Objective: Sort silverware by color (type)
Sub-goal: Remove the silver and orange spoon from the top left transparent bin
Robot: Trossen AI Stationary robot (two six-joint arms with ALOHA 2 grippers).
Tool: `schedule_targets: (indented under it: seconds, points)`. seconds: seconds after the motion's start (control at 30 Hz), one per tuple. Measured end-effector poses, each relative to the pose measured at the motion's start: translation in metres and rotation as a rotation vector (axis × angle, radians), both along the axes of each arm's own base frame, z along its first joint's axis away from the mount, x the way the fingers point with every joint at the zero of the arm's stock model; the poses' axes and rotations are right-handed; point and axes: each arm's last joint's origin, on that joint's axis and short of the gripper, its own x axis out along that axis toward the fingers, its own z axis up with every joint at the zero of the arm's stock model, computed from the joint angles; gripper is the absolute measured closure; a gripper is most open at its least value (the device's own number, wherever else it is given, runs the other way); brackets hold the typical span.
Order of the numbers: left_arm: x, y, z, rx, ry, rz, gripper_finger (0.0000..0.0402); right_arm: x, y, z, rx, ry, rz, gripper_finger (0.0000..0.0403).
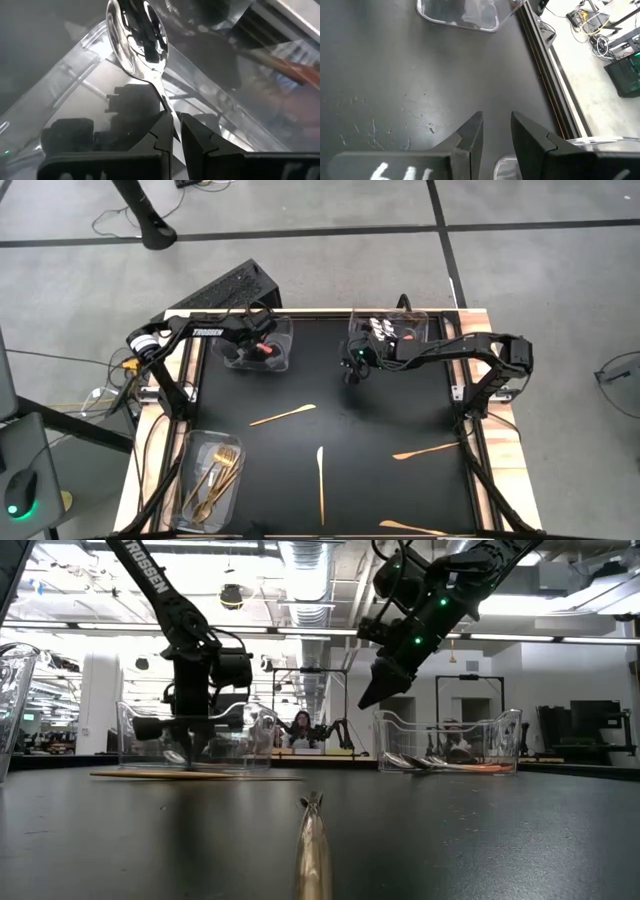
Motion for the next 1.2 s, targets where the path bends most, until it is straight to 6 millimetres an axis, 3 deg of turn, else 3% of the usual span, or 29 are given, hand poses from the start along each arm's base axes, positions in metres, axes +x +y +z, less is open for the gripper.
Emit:
schedule_targets:
  seconds: [0.23, 0.37, 0.53, 0.83, 1.0, 1.2]
  points:
    - [-0.002, -0.016, 0.026, -0.043, -0.016, -0.055, 0.0396, -0.002, -0.002, -0.001, 0.005, 0.011, -0.007, 0.028]
    - [-0.002, -0.022, 0.05, 0.034, -0.041, -0.075, 0.0397, -0.001, -0.003, 0.0, 0.002, 0.003, -0.007, 0.028]
    - [-0.003, -0.029, 0.058, 0.062, -0.022, -0.087, 0.0397, 0.0, -0.003, 0.001, -0.002, -0.017, -0.007, 0.028]
    - [0.0, -0.035, 0.059, 0.07, -0.006, -0.129, 0.0401, 0.0, -0.003, 0.001, 0.002, -0.011, -0.009, 0.028]
    - [0.002, -0.038, 0.058, -0.049, -0.032, -0.293, 0.04, 0.0, -0.003, 0.001, 0.002, -0.01, -0.009, 0.028]
    - [-0.009, -0.043, 0.057, -0.114, 0.112, -0.341, 0.0374, 0.0, -0.002, 0.0, 0.022, -0.016, 0.005, 0.028]
